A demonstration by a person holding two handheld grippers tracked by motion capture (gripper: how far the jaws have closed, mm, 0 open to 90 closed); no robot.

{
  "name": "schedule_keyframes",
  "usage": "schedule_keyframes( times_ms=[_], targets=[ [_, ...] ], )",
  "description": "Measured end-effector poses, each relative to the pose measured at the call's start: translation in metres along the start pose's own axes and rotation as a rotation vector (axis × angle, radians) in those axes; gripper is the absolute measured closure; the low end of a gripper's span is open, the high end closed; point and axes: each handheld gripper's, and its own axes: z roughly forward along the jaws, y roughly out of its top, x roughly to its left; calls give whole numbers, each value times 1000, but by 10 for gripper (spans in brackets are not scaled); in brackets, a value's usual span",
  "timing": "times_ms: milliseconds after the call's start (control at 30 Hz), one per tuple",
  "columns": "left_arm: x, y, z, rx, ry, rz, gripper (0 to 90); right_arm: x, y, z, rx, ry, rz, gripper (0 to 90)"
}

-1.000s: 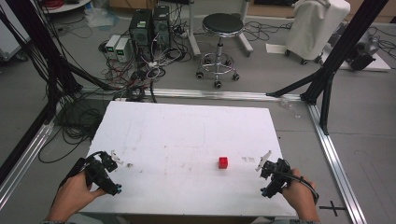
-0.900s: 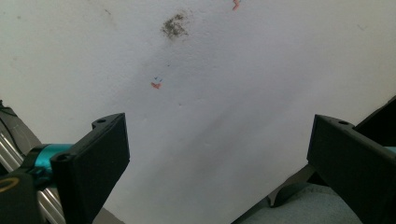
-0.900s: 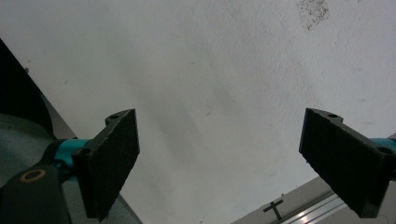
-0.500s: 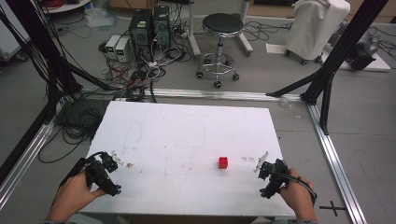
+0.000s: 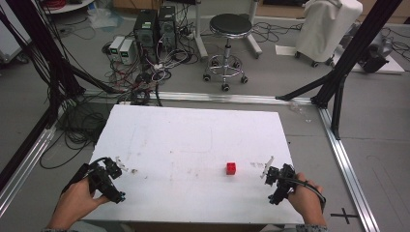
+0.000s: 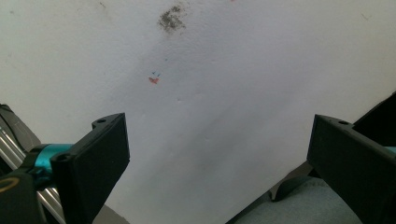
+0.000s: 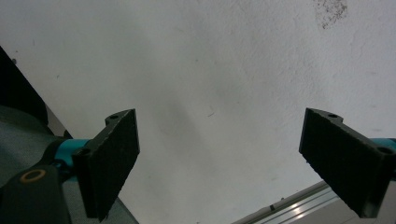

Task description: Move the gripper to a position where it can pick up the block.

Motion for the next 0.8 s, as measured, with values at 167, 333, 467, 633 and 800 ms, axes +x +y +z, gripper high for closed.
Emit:
schedule_keyframes(
  times_ms=[167,333,467,633,800],
  targets=[
    [0,0,1,3,1,1,61,-3,6,-6,-5,-14,-17,116],
    [-1,0,0,0,-3,1,61,-7,16,-14,-6,-19,-33,116],
    [0,0,0,0,-5,3,61,-11,26,-21,-4,-30,-57,116],
    [0,0,1,6,-6,3,61,-21,40,-31,-5,-42,-101,116],
    [0,0,1,5,-11,5,61,-27,51,-40,-22,-51,-143,116]
  ],
)
